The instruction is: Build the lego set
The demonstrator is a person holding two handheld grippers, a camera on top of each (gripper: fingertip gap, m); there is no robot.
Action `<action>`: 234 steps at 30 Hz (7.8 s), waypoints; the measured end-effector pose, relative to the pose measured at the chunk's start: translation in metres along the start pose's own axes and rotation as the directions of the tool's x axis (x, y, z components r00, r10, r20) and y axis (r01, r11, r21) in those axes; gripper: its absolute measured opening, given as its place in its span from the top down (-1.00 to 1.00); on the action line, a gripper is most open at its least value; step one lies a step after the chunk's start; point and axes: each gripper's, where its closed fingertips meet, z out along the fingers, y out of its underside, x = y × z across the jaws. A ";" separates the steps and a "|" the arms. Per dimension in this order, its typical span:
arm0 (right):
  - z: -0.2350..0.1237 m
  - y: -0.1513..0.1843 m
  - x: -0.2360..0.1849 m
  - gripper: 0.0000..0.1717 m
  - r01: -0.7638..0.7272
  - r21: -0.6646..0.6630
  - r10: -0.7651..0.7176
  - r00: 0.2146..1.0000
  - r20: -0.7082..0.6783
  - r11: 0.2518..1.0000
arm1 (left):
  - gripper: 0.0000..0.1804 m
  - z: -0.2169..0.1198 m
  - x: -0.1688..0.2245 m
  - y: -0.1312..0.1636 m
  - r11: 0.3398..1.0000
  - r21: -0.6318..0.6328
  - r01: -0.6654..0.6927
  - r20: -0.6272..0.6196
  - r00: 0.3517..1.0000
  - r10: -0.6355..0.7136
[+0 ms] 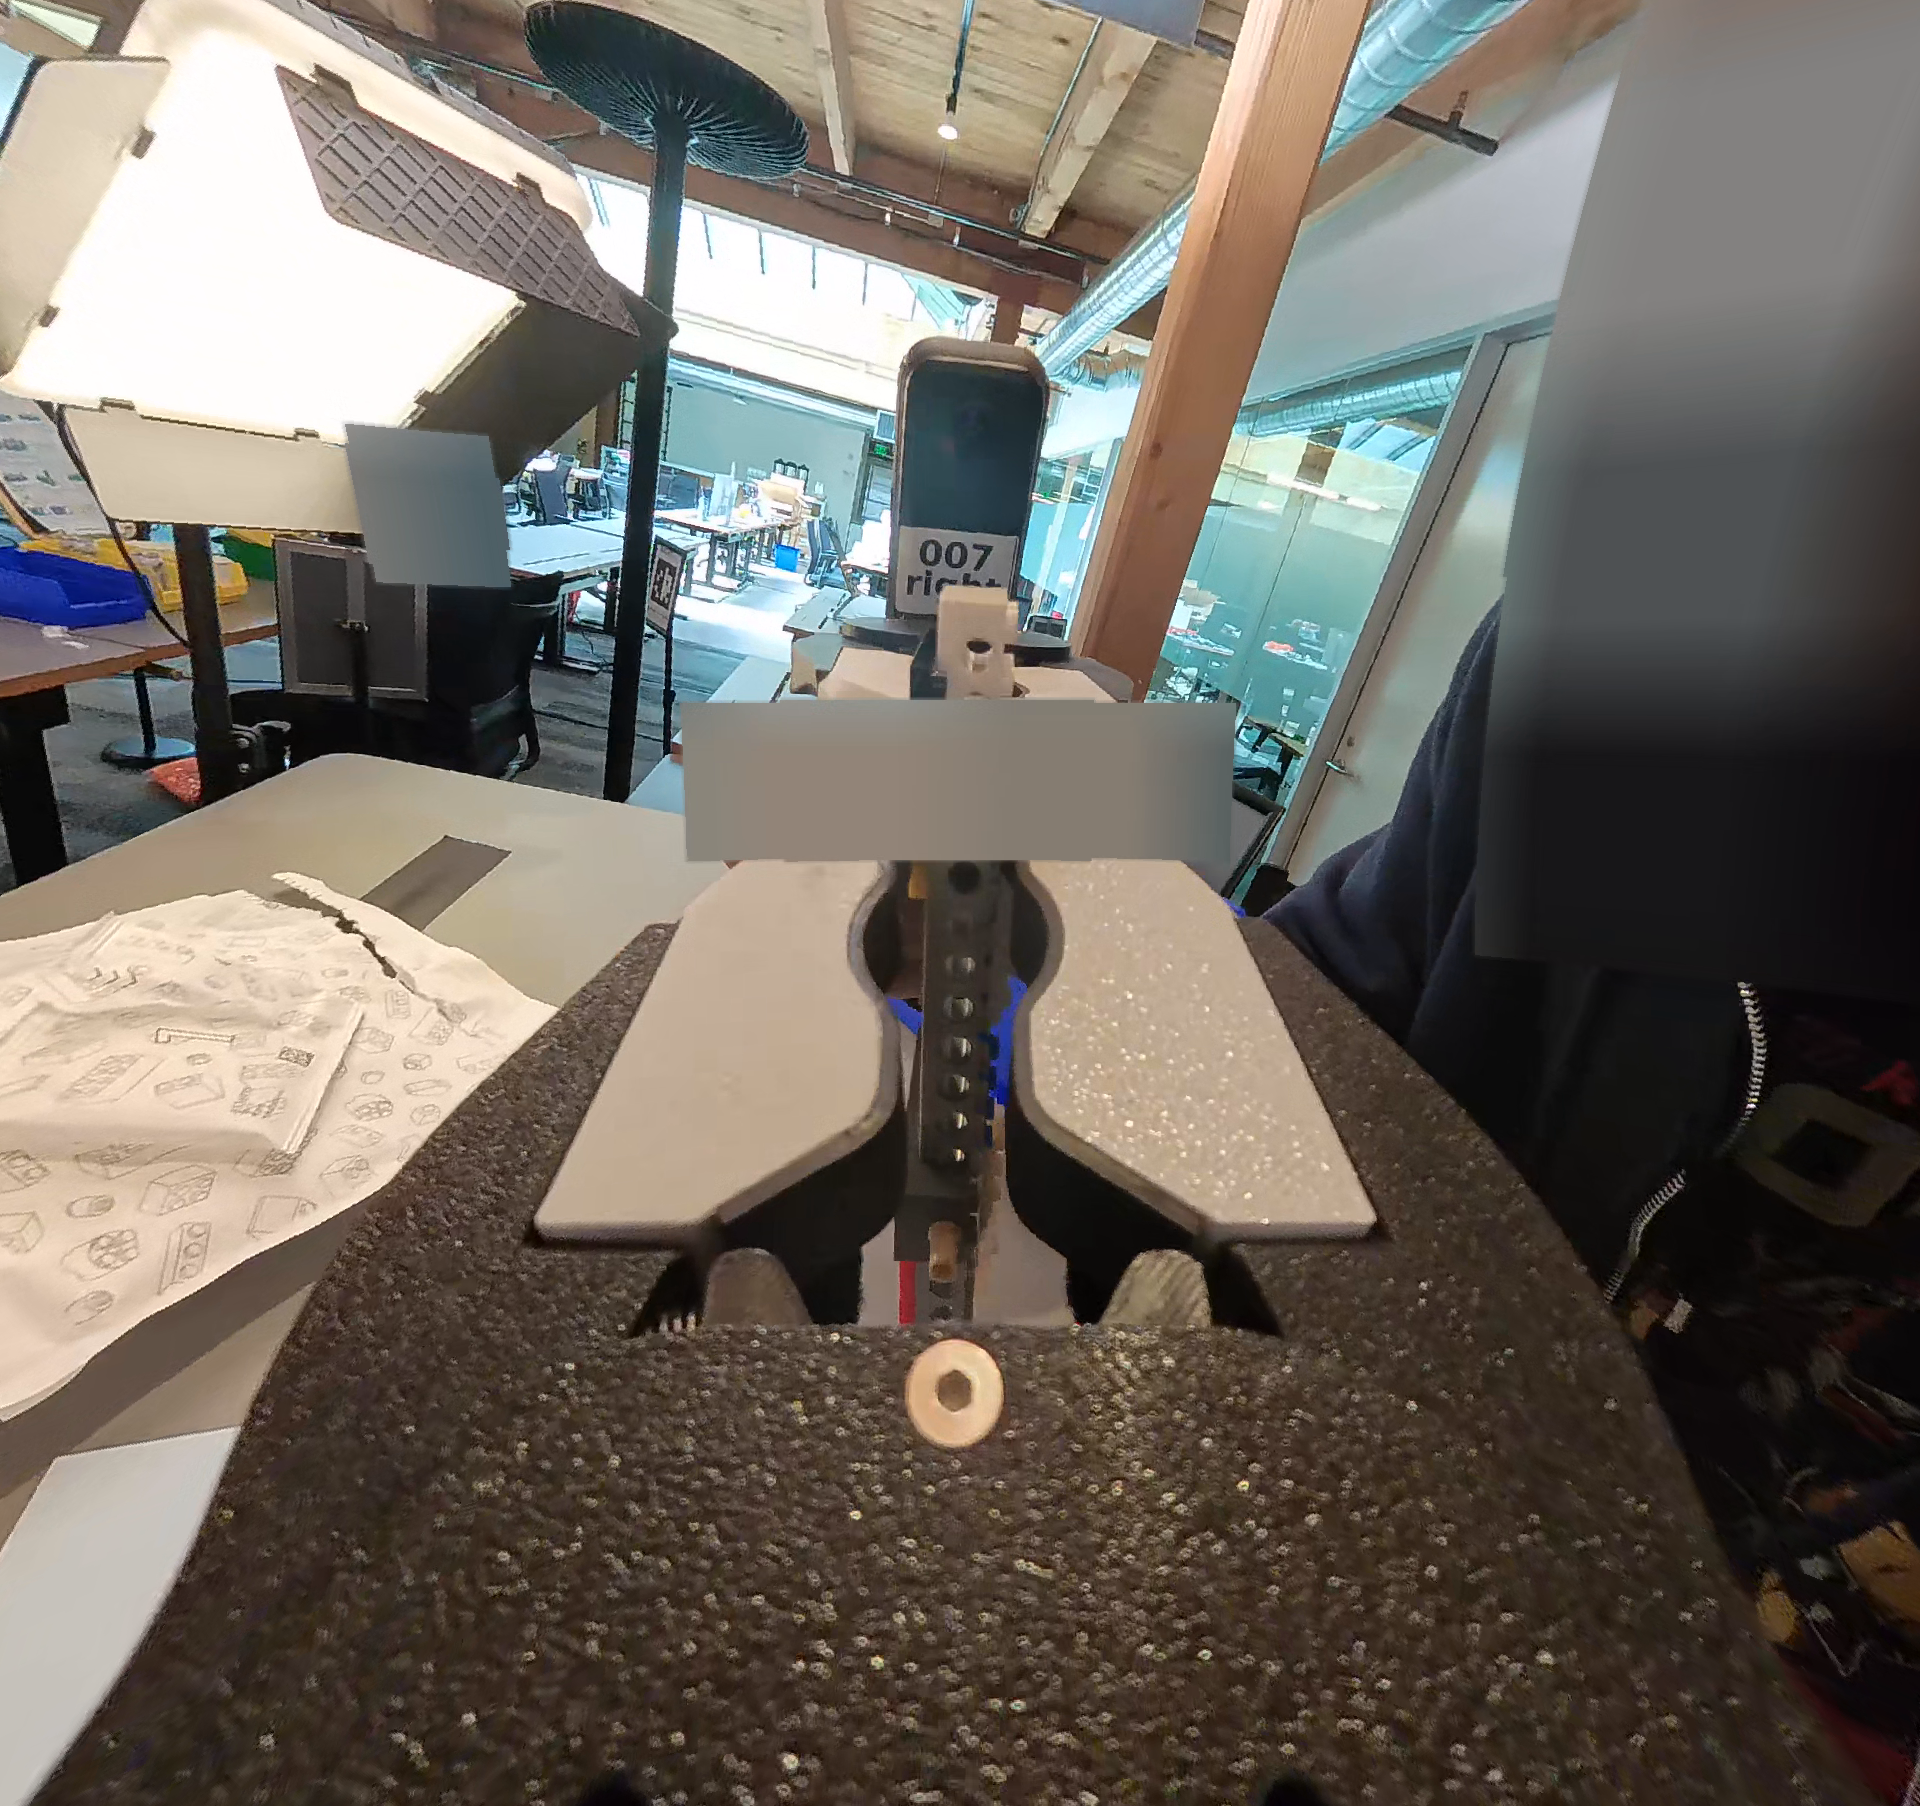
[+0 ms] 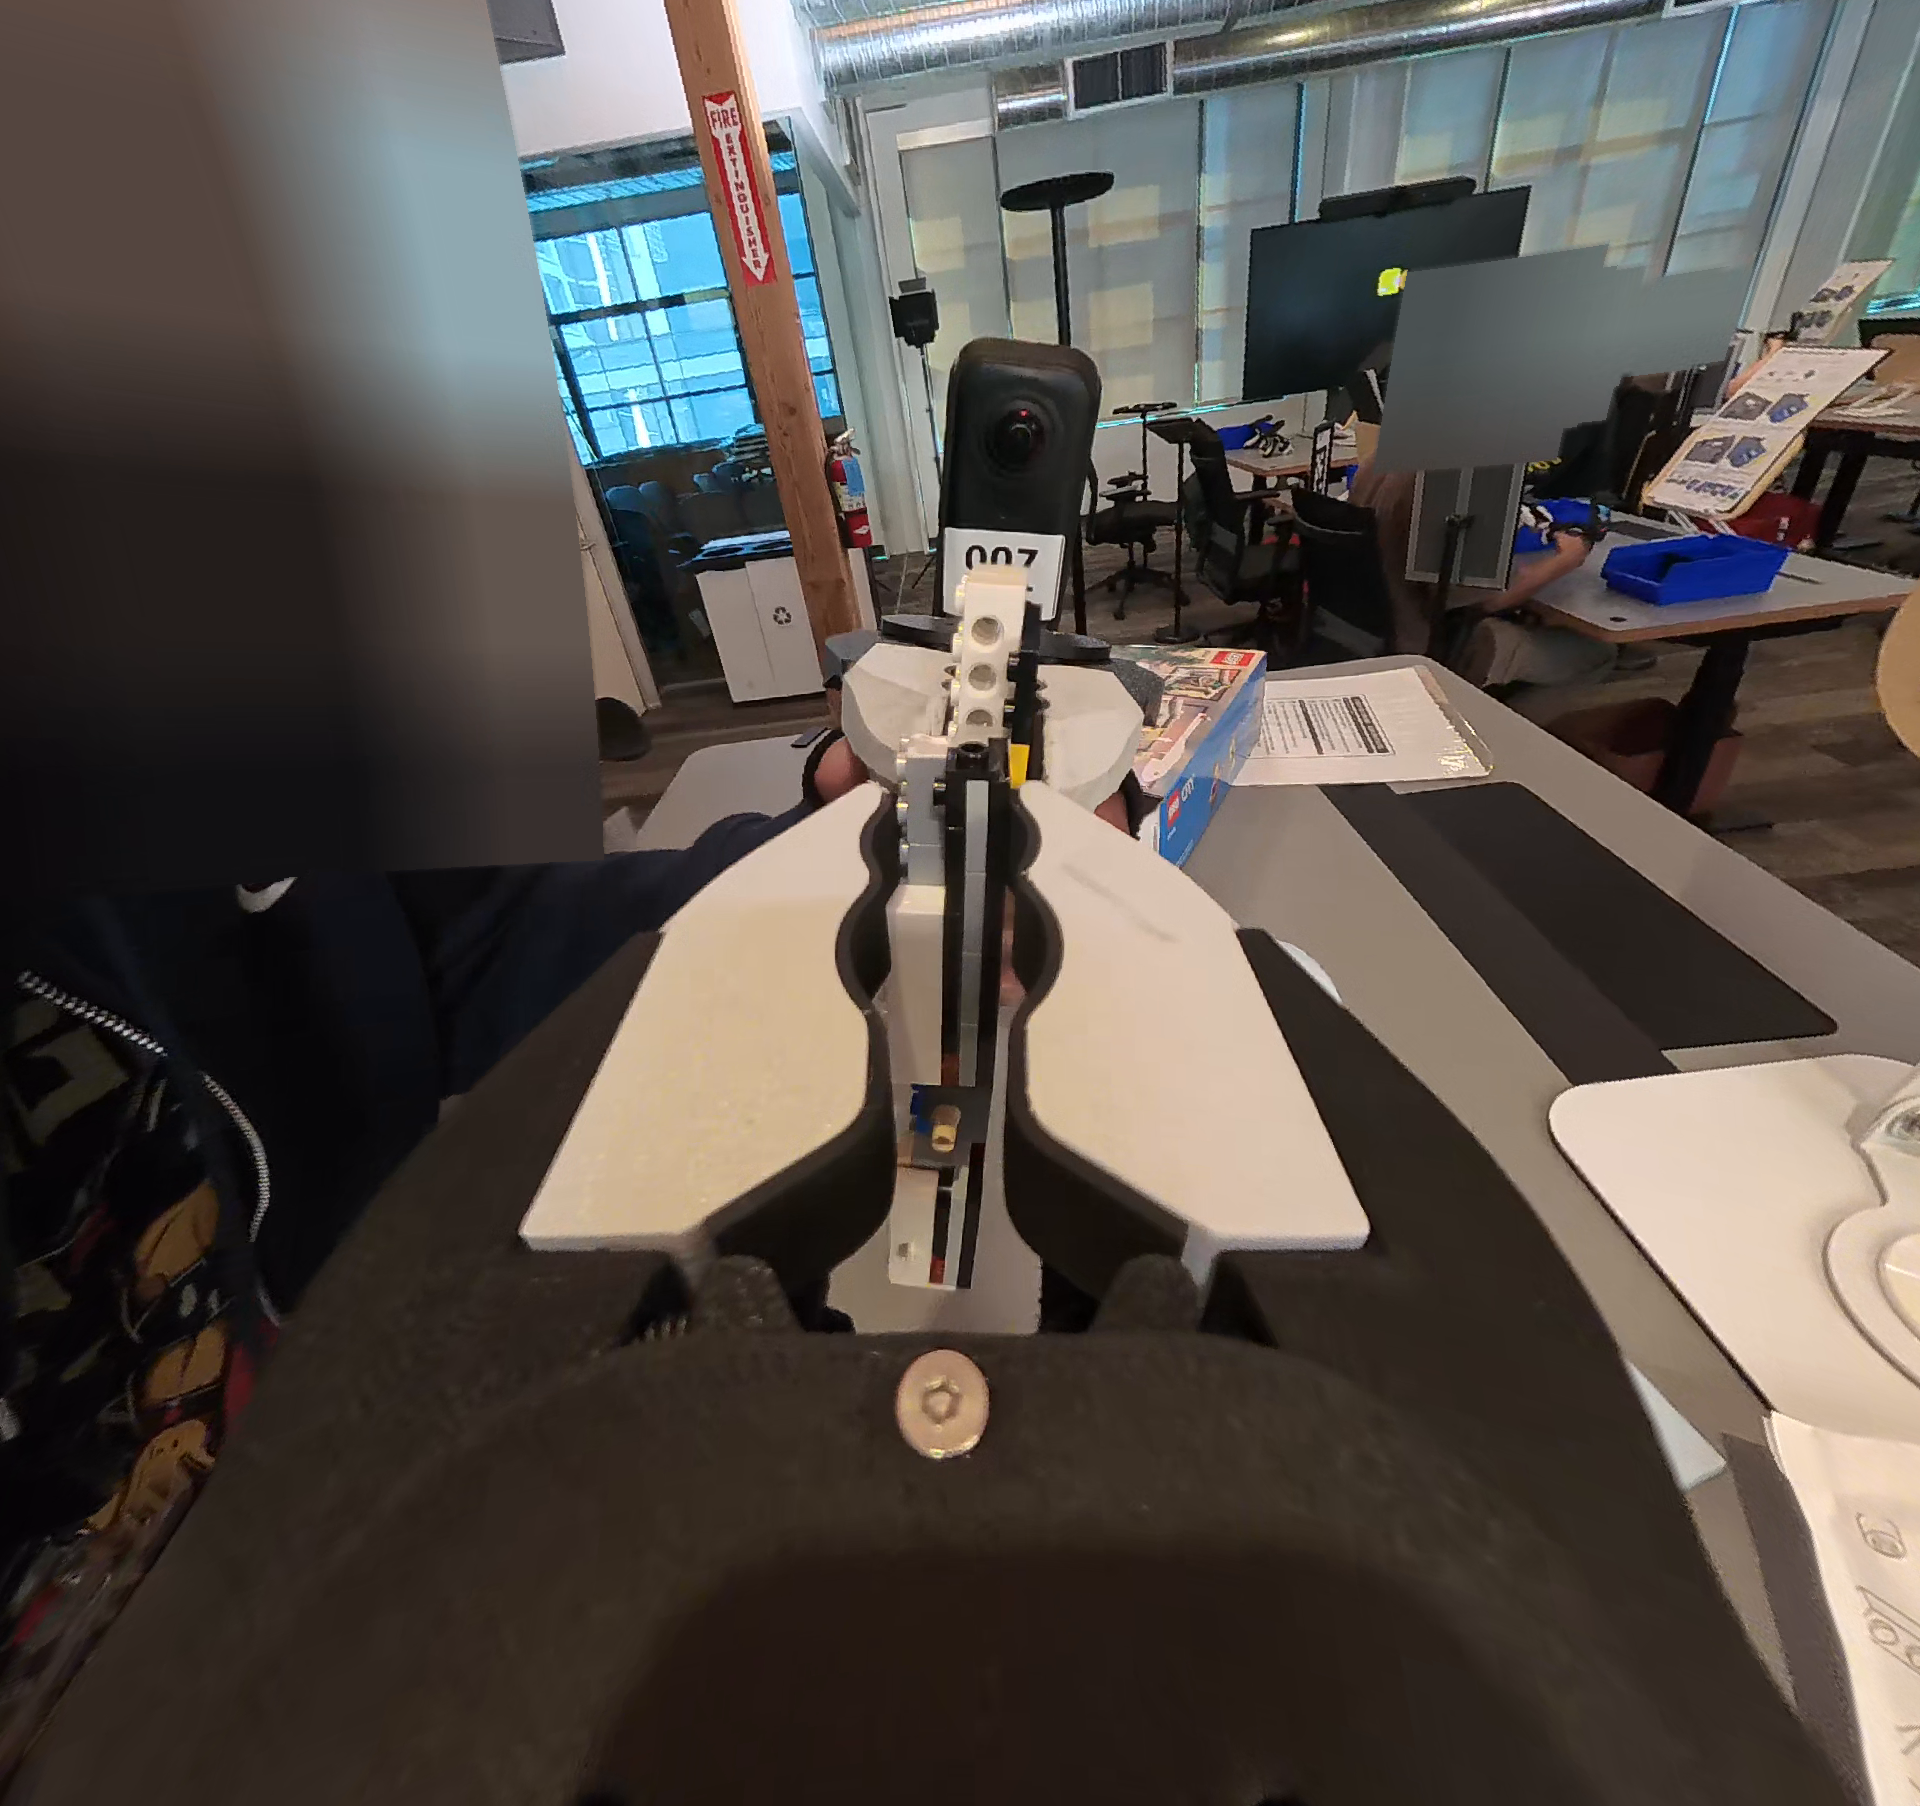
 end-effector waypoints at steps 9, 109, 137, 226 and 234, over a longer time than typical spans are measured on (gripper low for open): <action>0.002 0.007 0.008 0.78 -0.040 0.008 0.040 0.999 -0.011 0.999 | 0.82 -0.002 -0.010 -0.003 0.991 0.070 0.110 -0.023 0.994 -0.108; -0.003 0.004 0.033 0.65 -0.171 0.289 0.171 0.985 0.027 0.942 | 0.82 0.003 -0.028 -0.005 0.958 0.266 0.103 0.052 0.991 -0.121; -0.005 0.015 0.031 0.72 -0.245 0.254 0.222 0.968 0.116 0.936 | 0.82 0.002 -0.036 -0.010 0.971 0.229 0.069 0.177 0.978 -0.111; -0.025 0.000 0.031 0.67 -0.152 0.324 0.135 0.988 0.074 0.934 | 0.80 0.024 -0.032 0.041 0.973 -0.215 -0.087 0.255 0.957 0.141; -0.029 -0.006 0.026 0.69 -0.143 0.361 0.114 0.988 0.102 0.922 | 0.79 0.027 -0.029 0.043 0.940 -0.287 -0.185 0.261 0.929 0.262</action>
